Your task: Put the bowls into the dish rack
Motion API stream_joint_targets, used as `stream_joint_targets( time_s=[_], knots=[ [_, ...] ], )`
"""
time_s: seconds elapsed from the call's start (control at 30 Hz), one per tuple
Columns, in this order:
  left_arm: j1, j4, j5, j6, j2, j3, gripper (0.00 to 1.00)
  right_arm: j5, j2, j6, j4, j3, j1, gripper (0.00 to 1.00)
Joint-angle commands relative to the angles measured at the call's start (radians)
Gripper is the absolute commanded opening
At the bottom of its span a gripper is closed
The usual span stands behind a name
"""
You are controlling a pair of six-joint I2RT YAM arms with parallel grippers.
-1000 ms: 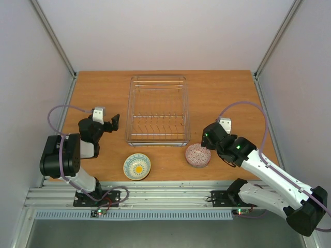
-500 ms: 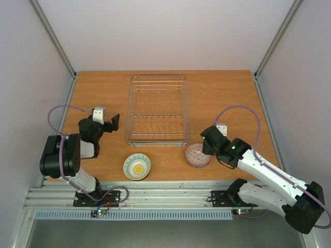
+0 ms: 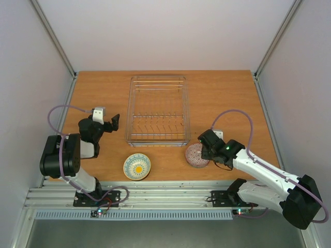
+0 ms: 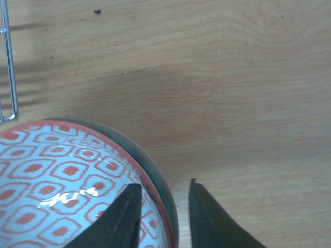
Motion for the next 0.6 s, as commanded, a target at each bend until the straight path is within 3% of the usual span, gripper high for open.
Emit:
stream_joint_targets(
  time_s=[0.0,0.17,0.47,0.57],
  knots=[
    [-0.002,0.033,-0.004,0.015,-0.014,0.022,0.99,-0.023,0.002,0.005,0.023,-0.011,0.007,0.21],
    [-0.002,0.033,-0.004,0.015,-0.014,0.023,0.99,-0.021,-0.009,0.011,-0.001,-0.003,0.008,0.02],
    [-0.002,0.034,-0.003,0.014,-0.016,0.022,0.99,0.037,-0.089,0.018,-0.095,0.055,0.049,0.01],
    [-0.002,0.037,-0.003,0.014,-0.016,0.021,0.86,0.048,-0.124,0.013,-0.112,0.077,0.065,0.01]
  ],
)
